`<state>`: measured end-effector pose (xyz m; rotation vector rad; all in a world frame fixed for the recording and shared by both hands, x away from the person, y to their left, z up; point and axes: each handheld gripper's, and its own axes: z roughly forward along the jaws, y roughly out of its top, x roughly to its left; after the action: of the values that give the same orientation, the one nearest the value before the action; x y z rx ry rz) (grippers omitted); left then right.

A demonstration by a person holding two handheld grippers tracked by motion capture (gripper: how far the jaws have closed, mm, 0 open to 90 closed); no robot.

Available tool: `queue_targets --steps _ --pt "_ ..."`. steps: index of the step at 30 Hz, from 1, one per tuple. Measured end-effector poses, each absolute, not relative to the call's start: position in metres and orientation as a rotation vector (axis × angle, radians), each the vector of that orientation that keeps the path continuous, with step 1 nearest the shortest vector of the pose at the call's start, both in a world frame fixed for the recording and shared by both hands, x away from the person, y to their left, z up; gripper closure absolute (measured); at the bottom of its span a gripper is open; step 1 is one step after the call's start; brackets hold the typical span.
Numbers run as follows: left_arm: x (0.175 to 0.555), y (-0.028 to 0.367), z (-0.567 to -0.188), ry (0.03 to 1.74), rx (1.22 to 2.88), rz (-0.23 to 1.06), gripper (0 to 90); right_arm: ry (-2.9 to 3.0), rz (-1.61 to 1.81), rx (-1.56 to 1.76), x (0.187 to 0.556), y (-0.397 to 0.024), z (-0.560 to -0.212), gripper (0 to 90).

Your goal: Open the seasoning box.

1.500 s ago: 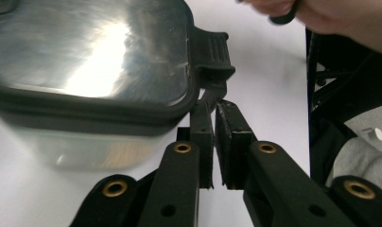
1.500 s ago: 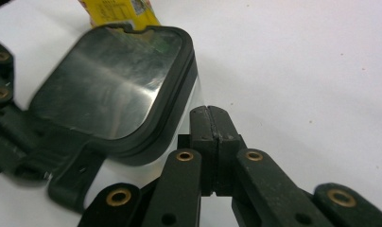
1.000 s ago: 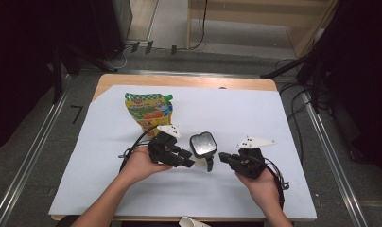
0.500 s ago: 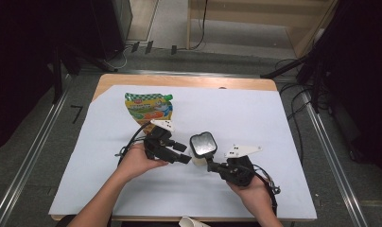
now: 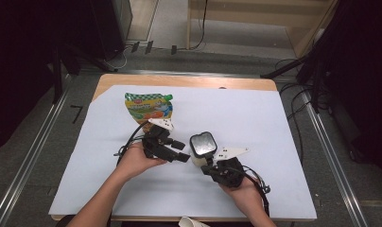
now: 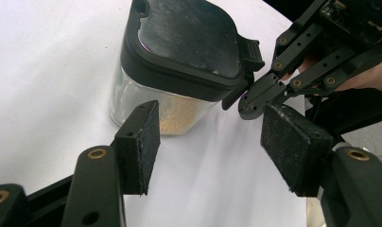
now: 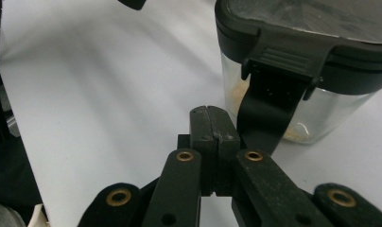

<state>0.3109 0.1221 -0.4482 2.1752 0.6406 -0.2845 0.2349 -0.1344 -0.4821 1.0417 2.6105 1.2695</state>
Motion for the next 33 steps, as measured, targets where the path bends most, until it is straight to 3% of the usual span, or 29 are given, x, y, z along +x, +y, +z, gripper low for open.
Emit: queue_targets --steps 33 --pt "0.31 0.122 -0.448 0.627 2.183 -0.258 39.5 2.546 1.253 1.177 0.251 -0.17 -0.481 90.0"
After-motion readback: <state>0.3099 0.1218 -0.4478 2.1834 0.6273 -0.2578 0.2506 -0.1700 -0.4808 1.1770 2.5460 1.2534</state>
